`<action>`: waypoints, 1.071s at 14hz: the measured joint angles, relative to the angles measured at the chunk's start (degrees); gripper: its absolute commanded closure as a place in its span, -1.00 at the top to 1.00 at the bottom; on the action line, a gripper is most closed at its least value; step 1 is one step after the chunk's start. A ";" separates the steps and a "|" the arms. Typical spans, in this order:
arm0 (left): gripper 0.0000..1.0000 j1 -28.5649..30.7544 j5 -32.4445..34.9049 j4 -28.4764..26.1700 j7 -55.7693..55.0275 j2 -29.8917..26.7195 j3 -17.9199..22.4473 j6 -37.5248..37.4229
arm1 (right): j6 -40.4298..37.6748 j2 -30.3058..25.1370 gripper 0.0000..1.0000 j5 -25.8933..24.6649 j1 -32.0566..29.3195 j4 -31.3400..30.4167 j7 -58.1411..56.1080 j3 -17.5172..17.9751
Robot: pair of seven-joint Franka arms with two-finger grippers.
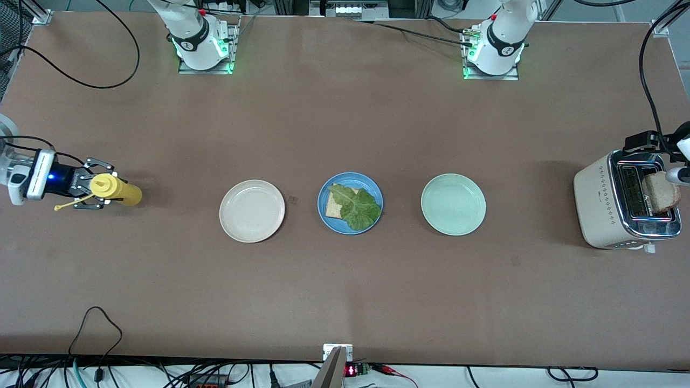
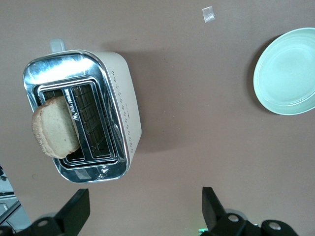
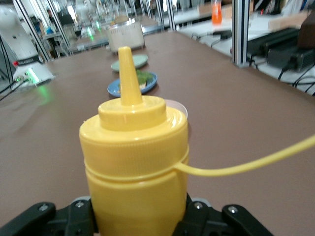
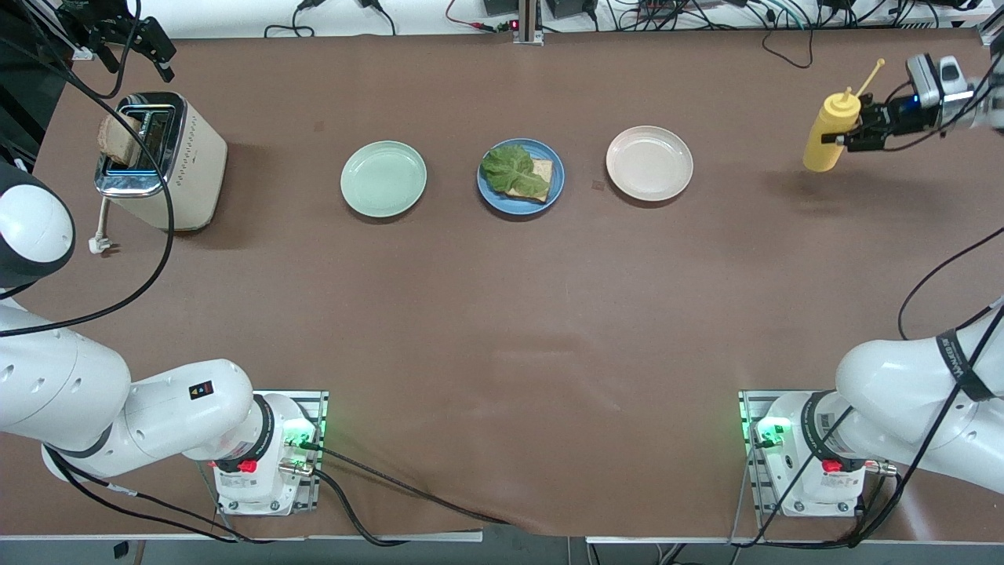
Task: Make sandwich in blue plate with both arms
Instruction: 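Lift the bottle and tilt it over the white plate with the right gripper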
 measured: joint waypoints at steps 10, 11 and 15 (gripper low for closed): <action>1.00 0.02 0.00 0.04 0.00 0.00 0.00 -0.14 | 29.28 -6.15 -0.47 -22.28 21.11 0.17 28.53 0.17; 1.00 0.04 0.00 0.05 0.00 0.00 0.00 -0.16 | 30.59 -6.37 -0.48 -25.34 23.26 0.22 31.53 0.18; 1.00 0.05 0.00 0.05 0.00 0.00 0.01 -0.21 | 32.59 -7.72 -0.48 -37.80 31.48 0.30 47.67 0.18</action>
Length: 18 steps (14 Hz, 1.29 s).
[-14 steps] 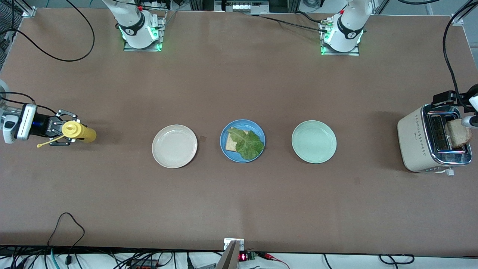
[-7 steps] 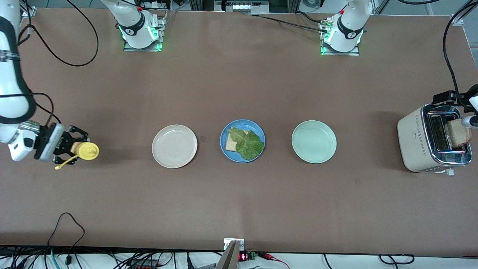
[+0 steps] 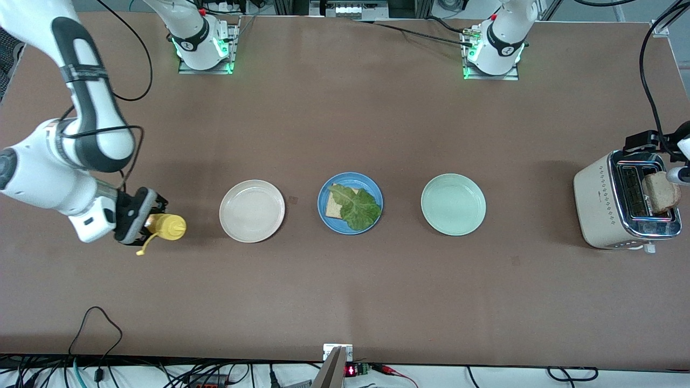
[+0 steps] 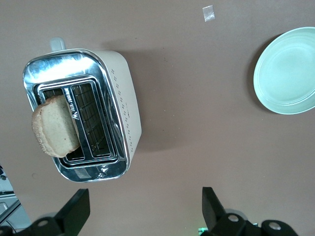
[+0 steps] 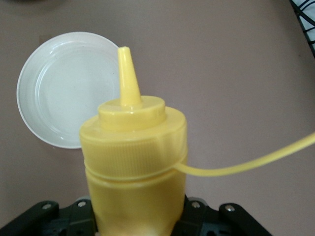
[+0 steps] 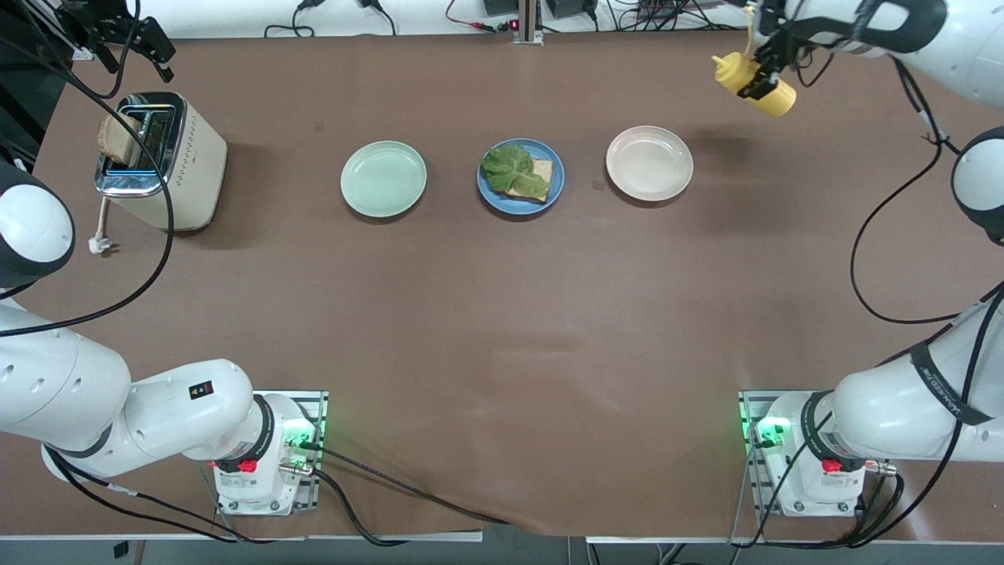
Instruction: Make sandwich in blue plate with both arms
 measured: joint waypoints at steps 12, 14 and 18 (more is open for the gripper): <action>1.00 0.07 0.00 0.01 0.00 0.00 0.03 -0.05 | 0.04 3.25 -0.48 -24.36 25.42 -0.29 36.14 -2.46; 1.00 0.10 0.00 0.01 0.00 0.00 0.04 -0.05 | 0.04 5.40 -0.48 -26.47 31.73 0.50 37.66 -7.78; 1.00 0.12 0.00 0.03 0.00 0.00 0.04 -0.06 | -0.26 8.83 -0.48 -26.99 39.24 2.48 37.99 -14.63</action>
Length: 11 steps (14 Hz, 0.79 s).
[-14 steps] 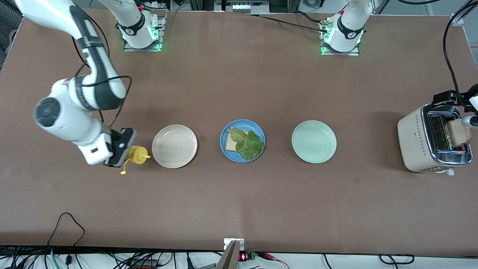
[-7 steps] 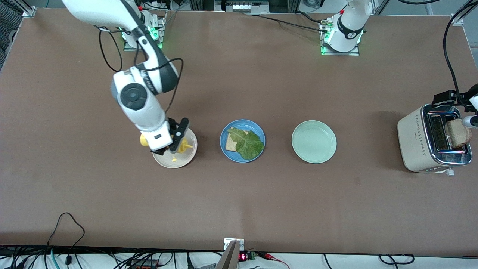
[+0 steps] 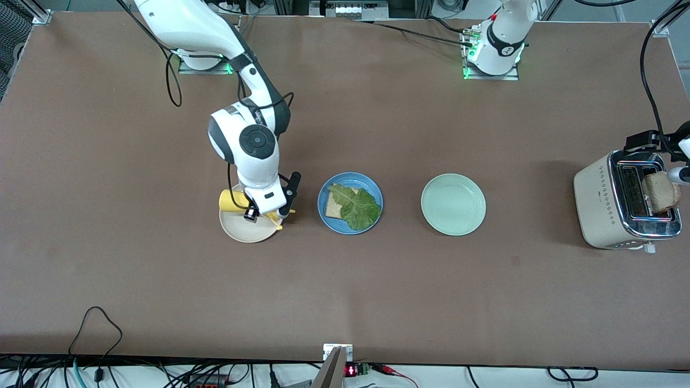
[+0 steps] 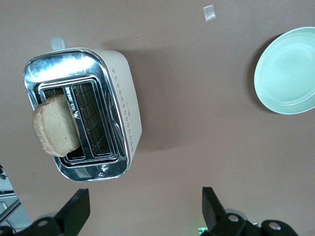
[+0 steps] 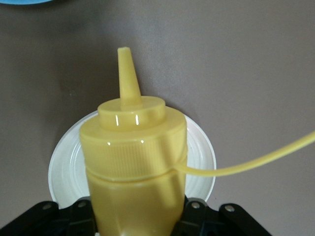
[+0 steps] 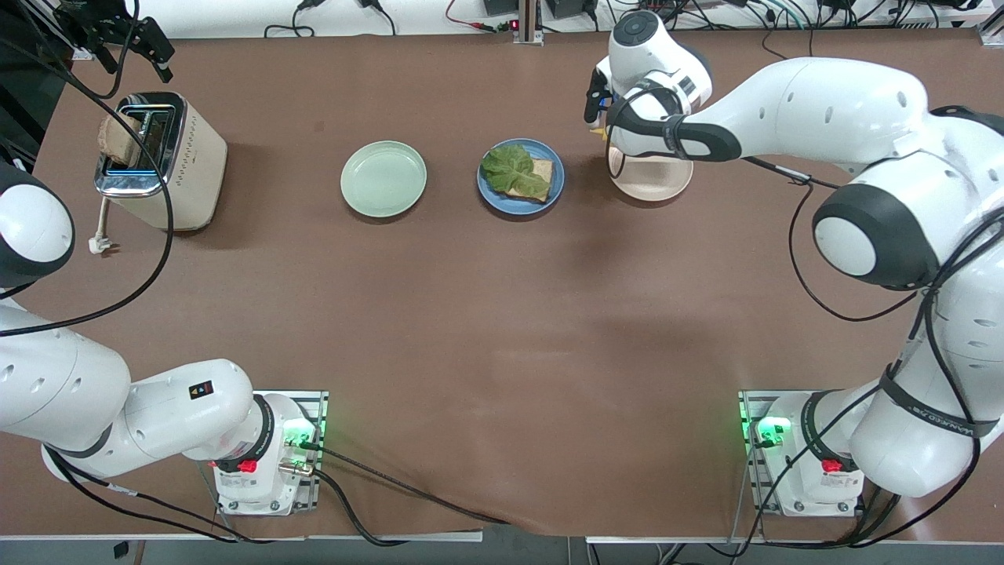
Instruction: Make sandwich in blue plate with both arms
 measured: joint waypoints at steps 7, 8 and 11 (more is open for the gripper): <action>1.00 0.01 0.00 0.00 0.00 0.00 0.01 -0.02 | -3.83 5.12 -0.48 -2.59 7.25 5.14 0.23 -2.95; 1.00 0.01 0.00 0.00 0.00 0.00 0.01 -0.02 | -3.83 5.74 -0.48 -2.61 7.79 5.86 0.23 -3.09; 1.00 0.02 0.00 0.00 0.00 0.00 0.02 -0.04 | -3.92 7.56 -0.48 -2.63 9.41 7.05 0.57 -3.42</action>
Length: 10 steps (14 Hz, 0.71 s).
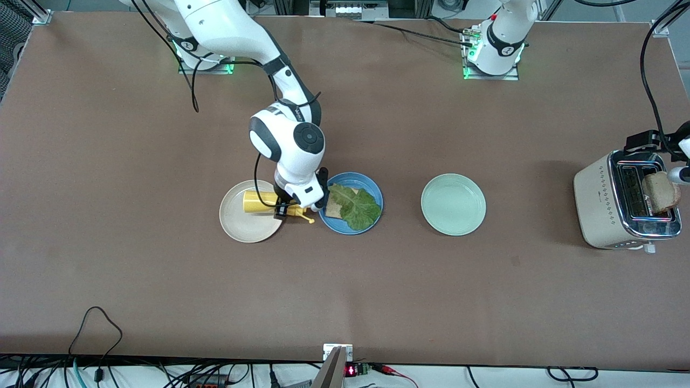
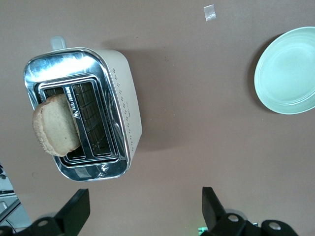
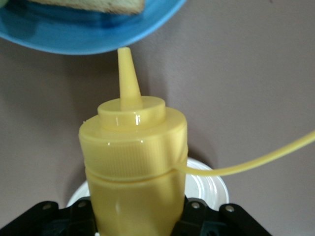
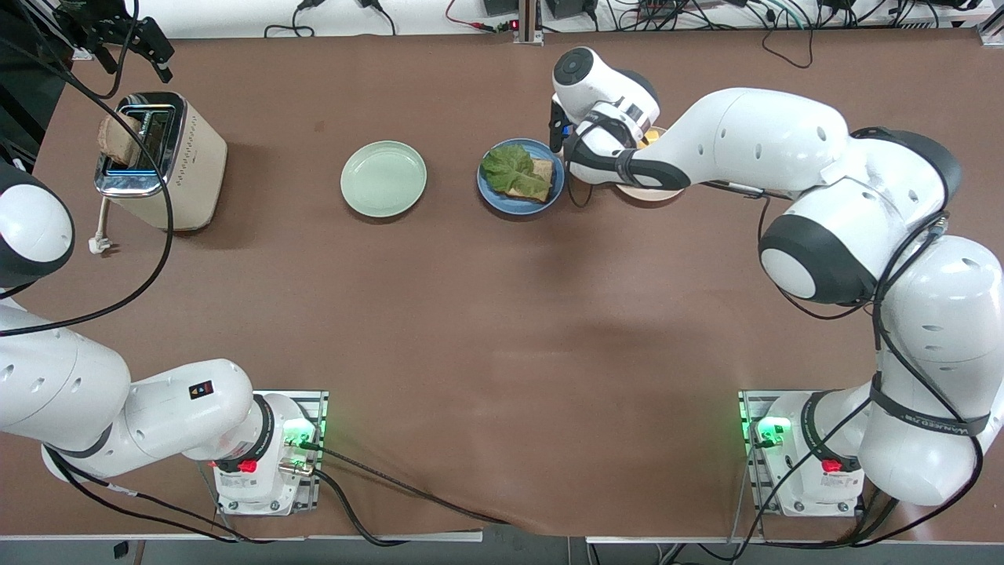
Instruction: Make sandwich in blue plate with both arms
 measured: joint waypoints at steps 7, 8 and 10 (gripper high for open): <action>1.00 0.00 0.00 0.00 0.00 0.00 0.00 -0.02 | -2.56 -0.72 -0.48 -0.04 1.11 3.19 1.00 -1.06; 1.00 0.00 0.00 0.00 0.00 0.00 0.00 -0.03 | -3.43 -2.32 -0.48 -0.03 0.98 3.79 1.01 -1.34; 1.00 0.01 0.00 0.00 0.00 0.00 0.01 -0.05 | -4.72 -5.99 -0.48 0.25 -0.09 4.08 1.17 -1.78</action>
